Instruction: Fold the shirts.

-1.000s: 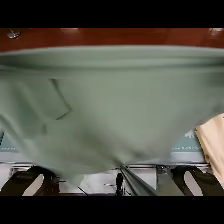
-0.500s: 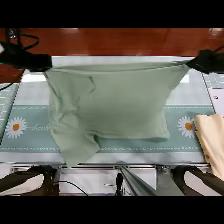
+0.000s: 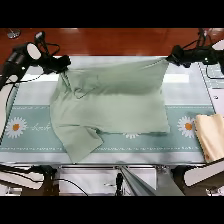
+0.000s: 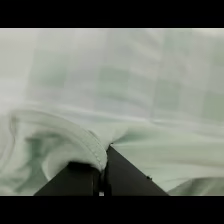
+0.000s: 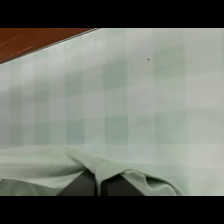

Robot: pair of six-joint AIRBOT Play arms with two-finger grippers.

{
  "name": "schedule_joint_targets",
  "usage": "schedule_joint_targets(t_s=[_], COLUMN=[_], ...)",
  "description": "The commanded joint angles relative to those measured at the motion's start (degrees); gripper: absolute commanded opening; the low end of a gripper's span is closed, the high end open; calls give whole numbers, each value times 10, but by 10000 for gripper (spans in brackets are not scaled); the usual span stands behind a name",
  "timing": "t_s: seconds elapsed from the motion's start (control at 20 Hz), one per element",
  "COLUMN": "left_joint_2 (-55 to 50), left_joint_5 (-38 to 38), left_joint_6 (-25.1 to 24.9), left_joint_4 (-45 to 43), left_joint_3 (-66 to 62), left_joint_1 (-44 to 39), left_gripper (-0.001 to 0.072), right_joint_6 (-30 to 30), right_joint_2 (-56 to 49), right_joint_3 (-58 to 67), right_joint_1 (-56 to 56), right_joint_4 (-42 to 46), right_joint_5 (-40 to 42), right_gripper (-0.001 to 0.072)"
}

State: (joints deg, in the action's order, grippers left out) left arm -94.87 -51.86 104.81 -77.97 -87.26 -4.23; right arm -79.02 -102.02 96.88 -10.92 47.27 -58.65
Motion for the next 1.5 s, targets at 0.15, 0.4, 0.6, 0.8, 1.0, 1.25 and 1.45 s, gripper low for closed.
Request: schedule_joint_targets(t_s=[0.15,0.4,0.6,0.8,1.0,1.25,1.45], left_joint_2=[-45,-35,-46,-81,-116,-53,89], left_joint_5=[-68,-229,-294,-321,-415,-414,-326], left_joint_6=[-21,-166,-186,-182,-168,-156,-156], left_joint_4=[21,21,17,19,13,-71,-71], left_joint_3=[-8,-91,-96,-78,-72,-65,96], left_joint_1=[-2,31,48,35,31,56,136], left_gripper=[37,37,37,37,694,703,702], right_joint_6=[5,35,32,33,31,22,35], right_joint_2=[-59,-28,-25,-26,-25,41,161], right_joint_3=[29,29,14,-56,-101,-94,-194], right_joint_1=[-5,-47,-45,-25,-3,-48,-118], right_joint_4=[-17,-10,86,104,102,123,146], right_joint_5=[-95,-244,-311,-256,-204,-261,-228], right_gripper=[16,17,17,17,630,624,624])
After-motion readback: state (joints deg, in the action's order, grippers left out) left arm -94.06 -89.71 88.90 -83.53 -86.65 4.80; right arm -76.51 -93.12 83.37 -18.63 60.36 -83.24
